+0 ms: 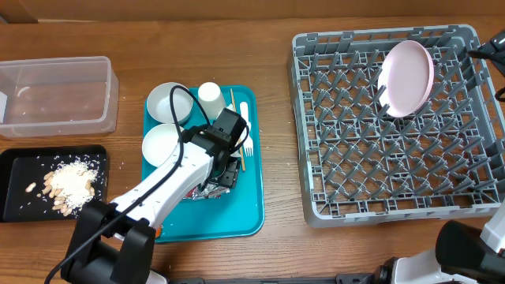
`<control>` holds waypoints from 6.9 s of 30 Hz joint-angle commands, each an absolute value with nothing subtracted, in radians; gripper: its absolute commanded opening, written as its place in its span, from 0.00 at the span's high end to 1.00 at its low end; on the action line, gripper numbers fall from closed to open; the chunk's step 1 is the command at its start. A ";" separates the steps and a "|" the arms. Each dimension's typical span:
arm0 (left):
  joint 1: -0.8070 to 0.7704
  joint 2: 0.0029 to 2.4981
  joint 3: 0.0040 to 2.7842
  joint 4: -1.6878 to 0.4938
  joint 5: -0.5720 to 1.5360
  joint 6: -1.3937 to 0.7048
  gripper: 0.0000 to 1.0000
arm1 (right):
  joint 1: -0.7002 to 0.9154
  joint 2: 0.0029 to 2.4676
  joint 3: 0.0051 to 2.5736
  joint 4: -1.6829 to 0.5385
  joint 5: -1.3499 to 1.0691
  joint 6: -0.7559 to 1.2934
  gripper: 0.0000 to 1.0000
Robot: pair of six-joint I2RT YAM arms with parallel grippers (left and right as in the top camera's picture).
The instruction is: Sort waste into correct bins and load items into the dishwasher rack
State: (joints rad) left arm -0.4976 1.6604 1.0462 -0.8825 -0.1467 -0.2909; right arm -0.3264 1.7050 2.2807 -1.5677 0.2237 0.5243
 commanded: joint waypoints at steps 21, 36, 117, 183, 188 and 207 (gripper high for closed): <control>-0.498 1.694 1.044 -0.881 -0.151 -0.317 0.96 | -0.327 1.708 2.278 -1.566 0.223 0.532 0.00; -0.419 1.692 1.597 -1.205 -0.284 -0.390 0.96 | -0.327 1.708 2.278 -1.566 0.223 0.532 0.00; -0.347 2.070 1.846 -1.256 -0.011 -0.390 0.07 | -0.327 1.708 2.279 -1.566 0.223 0.532 0.00; -0.367 2.081 1.675 -1.182 -0.054 -0.315 0.96 | -0.327 1.708 2.278 -1.566 0.223 0.532 0.00; -0.367 1.987 1.717 -1.216 -0.026 -0.322 0.96 | -0.327 1.708 2.278 -1.566 0.223 0.532 0.00; -0.261 1.723 1.718 -1.241 -0.030 -0.329 0.96 | -0.327 1.708 2.278 -1.566 0.223 0.532 0.00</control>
